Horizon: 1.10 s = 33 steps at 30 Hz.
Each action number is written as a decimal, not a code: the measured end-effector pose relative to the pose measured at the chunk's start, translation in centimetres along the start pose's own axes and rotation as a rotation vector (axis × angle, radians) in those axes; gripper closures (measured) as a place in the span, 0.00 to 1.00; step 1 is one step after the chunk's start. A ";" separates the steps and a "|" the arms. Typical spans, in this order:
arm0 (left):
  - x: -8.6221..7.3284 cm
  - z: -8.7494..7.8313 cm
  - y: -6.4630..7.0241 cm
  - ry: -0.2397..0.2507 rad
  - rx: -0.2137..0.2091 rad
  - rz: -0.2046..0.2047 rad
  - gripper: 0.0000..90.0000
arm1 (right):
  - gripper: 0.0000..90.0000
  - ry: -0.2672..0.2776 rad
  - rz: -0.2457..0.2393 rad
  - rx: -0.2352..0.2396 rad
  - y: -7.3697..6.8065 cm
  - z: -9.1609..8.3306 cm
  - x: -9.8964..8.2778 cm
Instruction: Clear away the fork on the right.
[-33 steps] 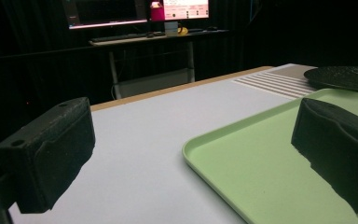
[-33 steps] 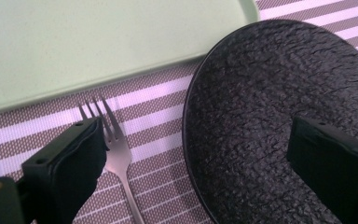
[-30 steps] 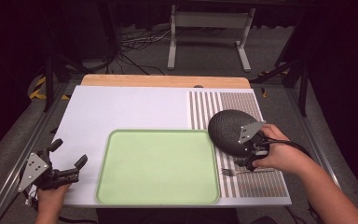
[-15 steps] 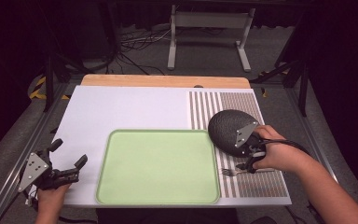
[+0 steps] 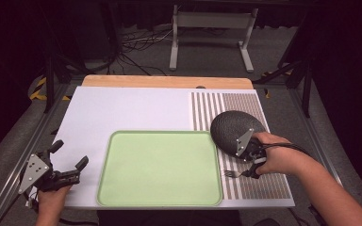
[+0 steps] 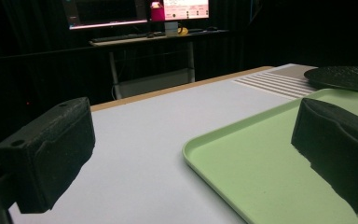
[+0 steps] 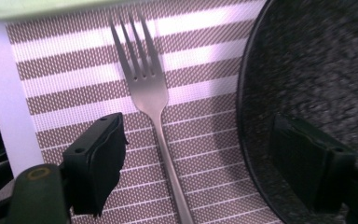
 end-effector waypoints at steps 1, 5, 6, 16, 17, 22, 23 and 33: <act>0.0 0.0 0.0 0.002 0.001 0.000 0.00 | 0.26 -0.010 -0.001 0.004 -0.1 0.2 -0.1; 0.0 0.0 0.0 0.000 -0.001 0.000 0.00 | 0.32 -0.050 -0.002 0.031 -0.5 0.7 -0.6; 0.0 0.0 0.0 -0.001 -0.001 0.000 0.00 | 0.34 -0.066 -0.002 0.033 -0.5 0.7 -0.8; 0.0 0.0 0.0 0.004 0.000 -0.003 0.00 | 0.61 -0.145 -0.063 0.087 -1.3 1.6 -1.5; 0.0 0.0 0.0 0.004 0.000 -0.004 0.00 | 0.64 -0.152 -0.076 0.089 -1.3 1.6 -1.5; 0.1 0.0 0.0 0.006 -0.002 -0.003 0.00 | 0.76 -0.204 -0.113 0.103 -1.3 1.7 -1.9; 0.0 0.0 0.0 0.004 -0.002 -0.004 0.00 | 0.78 -0.216 -0.118 0.105 -1.3 1.6 -1.9; 0.1 -0.1 0.0 0.003 -0.002 -0.003 0.00 | 0.94 -0.239 -0.178 0.103 -1.4 1.9 -2.2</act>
Point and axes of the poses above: each handheld gripper's, and its own axes: z roughly forward along the jaws, x roughly out of its top, y roughly to its right, the point moved 10 cm from there along z, roughly forward along the jaws, and after that the axes turned 8 degrees about y, right-handed, at the moved point
